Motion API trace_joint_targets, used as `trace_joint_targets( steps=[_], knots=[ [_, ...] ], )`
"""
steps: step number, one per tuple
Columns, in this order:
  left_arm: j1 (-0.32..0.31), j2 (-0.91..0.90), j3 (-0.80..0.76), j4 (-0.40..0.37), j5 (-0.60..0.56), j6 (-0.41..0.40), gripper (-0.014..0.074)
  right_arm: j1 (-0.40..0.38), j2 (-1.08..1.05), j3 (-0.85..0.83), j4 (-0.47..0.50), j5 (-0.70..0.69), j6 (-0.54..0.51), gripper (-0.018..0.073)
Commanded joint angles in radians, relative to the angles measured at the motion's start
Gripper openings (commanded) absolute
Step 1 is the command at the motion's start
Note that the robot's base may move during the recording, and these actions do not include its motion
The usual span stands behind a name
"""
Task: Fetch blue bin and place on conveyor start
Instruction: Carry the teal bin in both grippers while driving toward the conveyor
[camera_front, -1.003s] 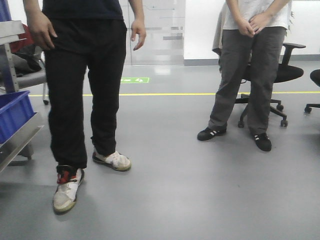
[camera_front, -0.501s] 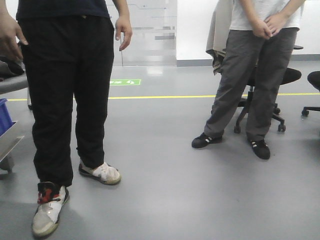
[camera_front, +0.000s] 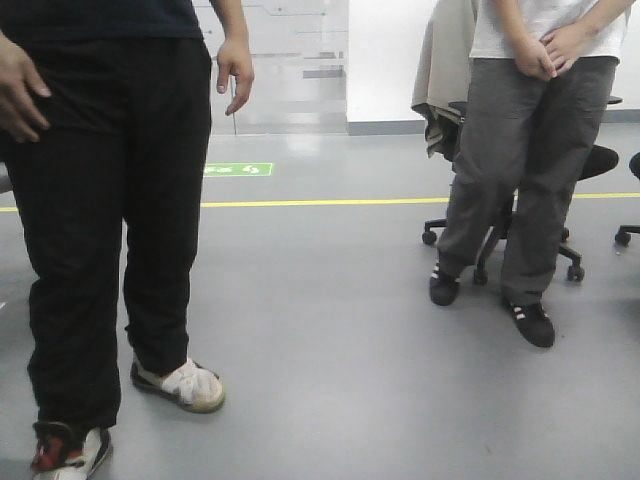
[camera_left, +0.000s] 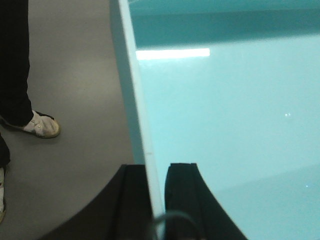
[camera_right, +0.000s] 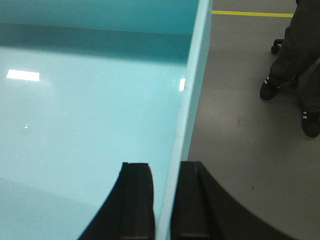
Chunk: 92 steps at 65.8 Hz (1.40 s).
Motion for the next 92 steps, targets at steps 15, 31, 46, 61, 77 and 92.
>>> trace_joint_targets(
  steps=[15,31,46,61,77,92],
  knots=[
    [0.004,-0.014,-0.009,0.052,-0.038,0.015,-0.0111,-0.008,-0.014,-0.01,-0.031,-0.031,-0.024,-0.0152],
    [0.004,-0.014,-0.009,0.064,-0.038,0.015,-0.0111,-0.008,-0.014,-0.01,-0.031,-0.031,-0.024,-0.0152],
    [0.004,-0.014,-0.009,0.069,-0.038,0.015,-0.0111,-0.008,-0.014,-0.01,-0.031,-0.031,-0.024,-0.0152],
    [0.004,-0.014,-0.009,0.069,-0.038,0.015,-0.0111,-0.008,-0.014,-0.01,-0.031,-0.031,-0.024,-0.0152],
    [0.004,-0.014,-0.009,0.083,-0.038,0.015,-0.0111,-0.008,-0.014,-0.01,-0.031,-0.031,-0.024,-0.0152],
    [0.004,-0.014,-0.009,0.135,-0.038,0.015,-0.0111,-0.008,-0.014,-0.01,-0.031,-0.031,-0.024,-0.0152]
  ],
)
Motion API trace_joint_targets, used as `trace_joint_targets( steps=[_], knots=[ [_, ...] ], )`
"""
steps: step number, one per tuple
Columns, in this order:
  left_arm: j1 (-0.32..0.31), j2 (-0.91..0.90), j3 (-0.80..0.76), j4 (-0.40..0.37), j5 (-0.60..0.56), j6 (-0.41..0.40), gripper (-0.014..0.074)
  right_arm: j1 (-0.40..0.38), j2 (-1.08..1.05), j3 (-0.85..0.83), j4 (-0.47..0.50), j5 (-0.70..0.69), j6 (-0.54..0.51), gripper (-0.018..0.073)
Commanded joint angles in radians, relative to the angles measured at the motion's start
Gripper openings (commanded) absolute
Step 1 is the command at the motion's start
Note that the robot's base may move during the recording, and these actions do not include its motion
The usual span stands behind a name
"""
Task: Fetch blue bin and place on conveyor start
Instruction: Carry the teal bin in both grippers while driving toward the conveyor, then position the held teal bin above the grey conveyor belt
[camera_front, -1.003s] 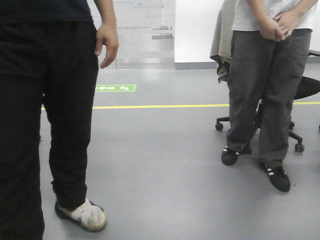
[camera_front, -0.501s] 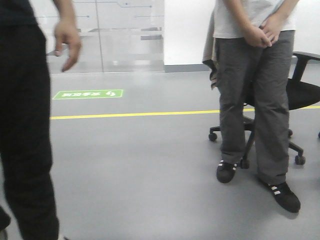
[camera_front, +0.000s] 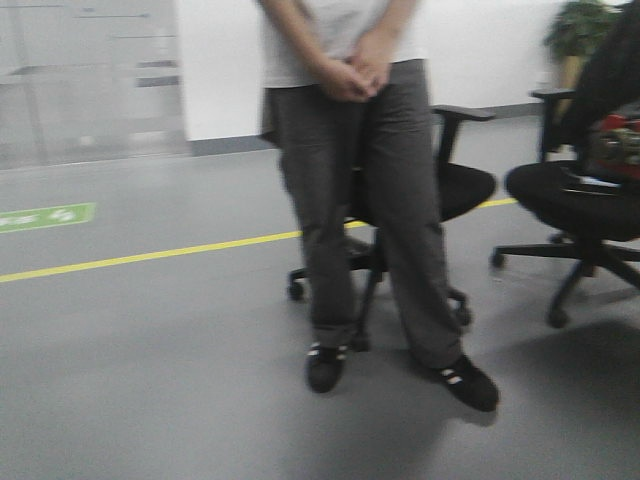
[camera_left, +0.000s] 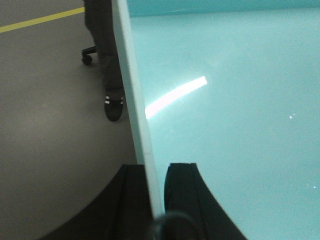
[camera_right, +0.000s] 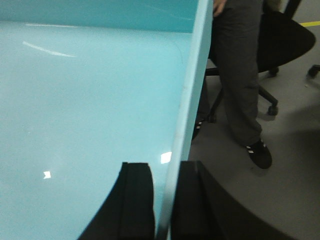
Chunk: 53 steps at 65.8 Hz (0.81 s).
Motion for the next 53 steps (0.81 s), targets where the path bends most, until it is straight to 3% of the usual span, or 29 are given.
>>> trace_joint_targets(
  steps=[1,31,53],
  knots=[
    [0.006,-0.014,-0.009,0.106,-0.034,0.015,-0.0111,-0.01,-0.017,-0.01,-0.039,-0.025,-0.024,-0.0152],
    [0.006,-0.014,-0.009,0.27,-0.034,0.015,-0.0111,-0.01,-0.017,-0.01,-0.039,-0.025,-0.024,-0.0152],
    [0.006,-0.014,-0.009,0.323,-0.034,0.015,-0.0111,-0.01,-0.017,-0.01,-0.039,-0.025,-0.024,-0.0152]
  ],
)
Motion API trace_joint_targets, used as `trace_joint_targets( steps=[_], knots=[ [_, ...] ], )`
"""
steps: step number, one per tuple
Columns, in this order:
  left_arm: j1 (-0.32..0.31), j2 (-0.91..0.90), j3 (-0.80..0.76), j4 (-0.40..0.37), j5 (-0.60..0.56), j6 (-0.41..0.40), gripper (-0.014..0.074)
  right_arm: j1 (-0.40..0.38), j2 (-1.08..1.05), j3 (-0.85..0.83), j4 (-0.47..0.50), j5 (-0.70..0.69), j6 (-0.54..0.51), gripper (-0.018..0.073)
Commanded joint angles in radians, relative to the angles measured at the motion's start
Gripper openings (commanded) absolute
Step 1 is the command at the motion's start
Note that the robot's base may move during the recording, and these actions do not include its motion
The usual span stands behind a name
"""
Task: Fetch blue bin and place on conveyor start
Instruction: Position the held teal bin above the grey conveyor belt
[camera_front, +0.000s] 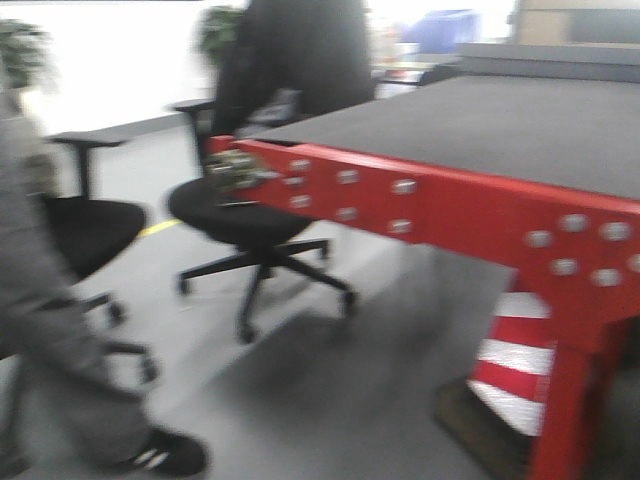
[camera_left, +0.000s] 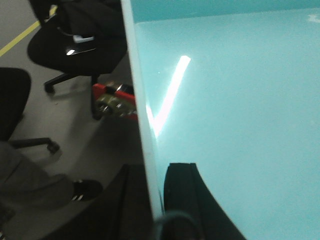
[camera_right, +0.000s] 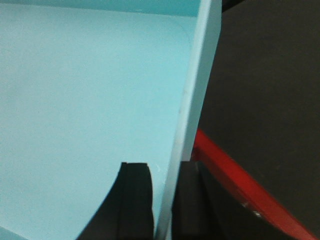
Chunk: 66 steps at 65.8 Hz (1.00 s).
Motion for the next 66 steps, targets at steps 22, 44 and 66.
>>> trace_joint_targets(
  steps=[22,44,66],
  knots=[
    [0.016,-0.014,-0.009,0.195,0.006,0.015,-0.0111,-0.015,-0.022,-0.01,-0.084,-0.021,-0.026,-0.0152],
    [0.016,-0.014,-0.009,0.195,0.006,0.015,-0.0111,-0.015,-0.022,-0.01,-0.084,-0.021,-0.026,-0.0152],
    [0.016,-0.014,-0.009,0.195,0.006,0.015,-0.0111,-0.015,-0.022,-0.01,-0.084,-0.021,-0.026,-0.0152]
  ],
)
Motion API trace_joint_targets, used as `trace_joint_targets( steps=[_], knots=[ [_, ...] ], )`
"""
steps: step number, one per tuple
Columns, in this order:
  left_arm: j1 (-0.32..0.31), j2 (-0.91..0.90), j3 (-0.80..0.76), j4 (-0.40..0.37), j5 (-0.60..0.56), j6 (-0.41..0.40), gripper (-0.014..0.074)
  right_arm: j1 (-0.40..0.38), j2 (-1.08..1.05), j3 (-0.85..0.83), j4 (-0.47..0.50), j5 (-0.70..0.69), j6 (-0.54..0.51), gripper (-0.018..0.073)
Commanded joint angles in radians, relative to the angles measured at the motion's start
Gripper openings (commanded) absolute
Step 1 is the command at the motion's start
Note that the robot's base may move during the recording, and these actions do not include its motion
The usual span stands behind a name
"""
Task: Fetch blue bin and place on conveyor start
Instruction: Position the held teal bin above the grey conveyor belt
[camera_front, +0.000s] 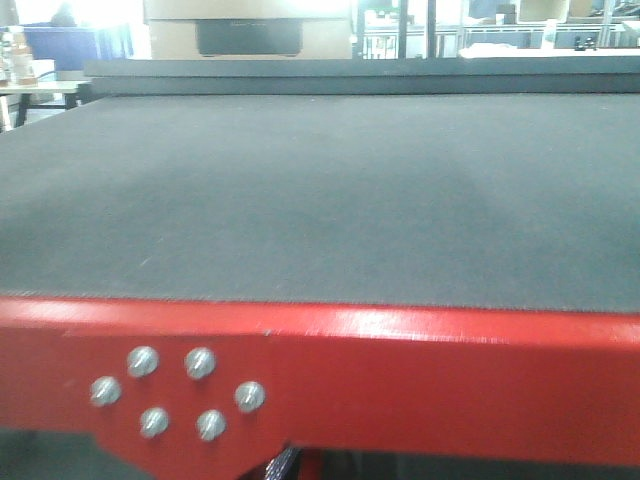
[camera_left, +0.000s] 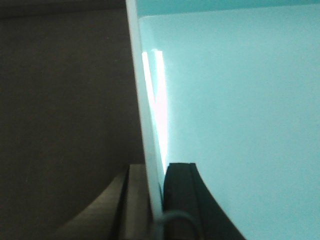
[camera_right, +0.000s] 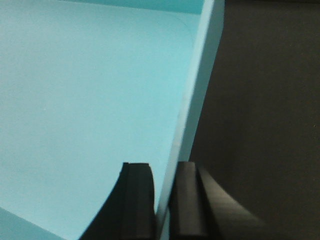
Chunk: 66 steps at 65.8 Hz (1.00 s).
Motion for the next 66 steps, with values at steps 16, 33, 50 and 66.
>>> trace_joint_targets(
  steps=[16,33,50,66],
  knots=[
    [0.02,-0.016,-0.009,0.152,0.014,0.011,-0.0111,-0.015,-0.022,-0.01,-0.099,-0.023,-0.026,-0.0152],
    [0.02,-0.016,-0.009,0.152,0.014,0.011,-0.0111,-0.015,-0.022,-0.01,-0.099,-0.023,-0.026,-0.0152],
    [0.02,-0.016,-0.009,0.152,0.014,0.011,-0.0111,-0.015,-0.022,-0.01,-0.099,-0.023,-0.026,-0.0152],
    [0.02,-0.016,-0.009,0.152,0.014,0.011,-0.0111,-0.015,-0.022,-0.01,-0.099,-0.023,-0.026,-0.0152]
  ],
)
